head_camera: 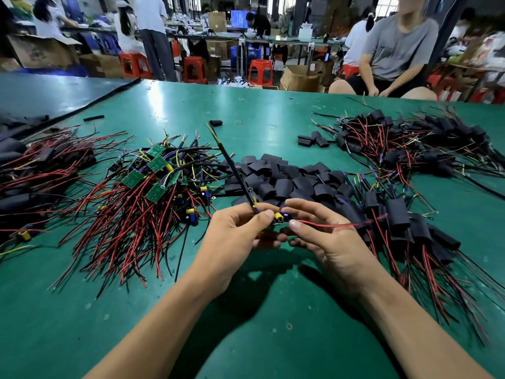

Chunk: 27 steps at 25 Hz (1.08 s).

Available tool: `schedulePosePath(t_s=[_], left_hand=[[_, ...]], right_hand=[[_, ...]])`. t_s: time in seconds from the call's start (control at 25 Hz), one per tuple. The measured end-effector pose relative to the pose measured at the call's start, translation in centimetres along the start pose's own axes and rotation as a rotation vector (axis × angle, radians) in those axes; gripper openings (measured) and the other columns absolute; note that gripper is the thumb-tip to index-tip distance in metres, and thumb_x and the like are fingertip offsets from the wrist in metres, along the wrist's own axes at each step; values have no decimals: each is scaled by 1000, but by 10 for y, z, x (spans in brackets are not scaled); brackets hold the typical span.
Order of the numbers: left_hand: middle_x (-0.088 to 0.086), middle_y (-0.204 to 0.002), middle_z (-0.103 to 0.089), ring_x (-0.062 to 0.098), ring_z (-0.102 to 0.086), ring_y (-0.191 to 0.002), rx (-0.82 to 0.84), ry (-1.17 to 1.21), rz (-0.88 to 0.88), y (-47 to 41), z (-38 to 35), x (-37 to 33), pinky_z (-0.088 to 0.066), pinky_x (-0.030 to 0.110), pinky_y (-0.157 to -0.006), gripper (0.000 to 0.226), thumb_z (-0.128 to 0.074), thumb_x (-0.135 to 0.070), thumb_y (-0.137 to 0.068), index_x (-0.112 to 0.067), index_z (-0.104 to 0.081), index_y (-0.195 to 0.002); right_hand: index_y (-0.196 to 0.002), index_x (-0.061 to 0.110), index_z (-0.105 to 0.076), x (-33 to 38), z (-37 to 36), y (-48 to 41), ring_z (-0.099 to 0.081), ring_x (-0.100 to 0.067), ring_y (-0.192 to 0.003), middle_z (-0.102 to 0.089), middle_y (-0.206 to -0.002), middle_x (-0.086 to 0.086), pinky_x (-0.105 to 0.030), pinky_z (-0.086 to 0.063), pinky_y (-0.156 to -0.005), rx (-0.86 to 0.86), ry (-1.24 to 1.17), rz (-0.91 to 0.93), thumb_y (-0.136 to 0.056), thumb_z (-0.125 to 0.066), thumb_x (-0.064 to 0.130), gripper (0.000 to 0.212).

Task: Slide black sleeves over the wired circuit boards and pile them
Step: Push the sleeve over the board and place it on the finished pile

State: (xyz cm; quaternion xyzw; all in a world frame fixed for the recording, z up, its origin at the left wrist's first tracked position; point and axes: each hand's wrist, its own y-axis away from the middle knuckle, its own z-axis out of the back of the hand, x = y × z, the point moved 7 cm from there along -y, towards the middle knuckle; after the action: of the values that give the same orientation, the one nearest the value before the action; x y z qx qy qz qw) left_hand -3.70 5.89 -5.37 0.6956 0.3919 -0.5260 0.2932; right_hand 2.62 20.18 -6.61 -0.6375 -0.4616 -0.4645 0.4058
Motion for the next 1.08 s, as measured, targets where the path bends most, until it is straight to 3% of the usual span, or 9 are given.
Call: schedulePosePath(t_s=[0.12, 0.24, 0.32, 0.48, 0.68, 0.88, 1.08], left_hand=[[13, -84, -74, 28, -74, -74, -158, 40, -67, -4, 14, -9, -61, 29, -68, 12, -59, 2, -94, -1, -71, -94], [10, -81, -73, 27, -74, -78, -299, 79, -86, -6, 35, -14, -61, 27, -70, 7, -63, 3, -91, 0, -69, -93], [13, -81, -72, 25, -73, -78, -338, 110, -85, -7, 44, -17, -61, 28, -73, 8, -65, 5, -89, 1, -68, -95], [5, -70, -72, 24, -73, -75, -373, 159, -95, -10, 52, -18, -59, 23, -69, 13, -67, 10, -84, 0, -66, -93], [12, -80, -70, 25, -73, -75, -426, 154, -75, -10, 60, -15, -61, 27, -73, 15, -68, 8, -86, 1, -64, -98], [12, -82, -69, 25, -71, -70, -418, 106, -56, -10, 59, -12, -62, 31, -71, 12, -69, 4, -86, -1, -64, -96], [5, -71, -71, 29, -71, -72, -372, 79, -38, -10, 52, -10, -62, 31, -69, 11, -70, 2, -87, 0, -64, -96]], right_hand=[[-103, 25, -75, 10, 21, 2, -68, -6, -82, -76, -99, 3, -13, -49, -70, -245, 365, 86, -73, -85, 27, 32], [-101, 22, -74, 29, 39, 11, -64, -8, -89, -69, -97, 7, -6, -41, -83, -530, 902, 279, -80, -81, 17, 23], [-110, 16, -73, 32, 39, 13, -60, -15, -103, -64, -106, 3, -13, -38, -92, -558, 1069, 312, -82, -78, 15, 28], [-134, 17, -59, 17, 41, 10, -45, -22, -119, -54, -125, 0, -34, -40, -99, -517, 1375, 102, -85, -75, 34, 54], [-126, 19, -67, 24, 37, 11, -46, -20, -117, -57, -123, 3, -32, -41, -93, -506, 1384, 113, -90, -69, 34, 40], [-150, 19, -40, 17, 40, 9, -41, -24, -137, -40, -153, 0, -36, -40, -105, -459, 1440, -8, -95, -60, 36, 60], [-149, 21, -41, 19, 40, 7, -48, -22, -131, -47, -147, 3, -35, -43, -99, -367, 1433, -5, -96, -58, 39, 59]])
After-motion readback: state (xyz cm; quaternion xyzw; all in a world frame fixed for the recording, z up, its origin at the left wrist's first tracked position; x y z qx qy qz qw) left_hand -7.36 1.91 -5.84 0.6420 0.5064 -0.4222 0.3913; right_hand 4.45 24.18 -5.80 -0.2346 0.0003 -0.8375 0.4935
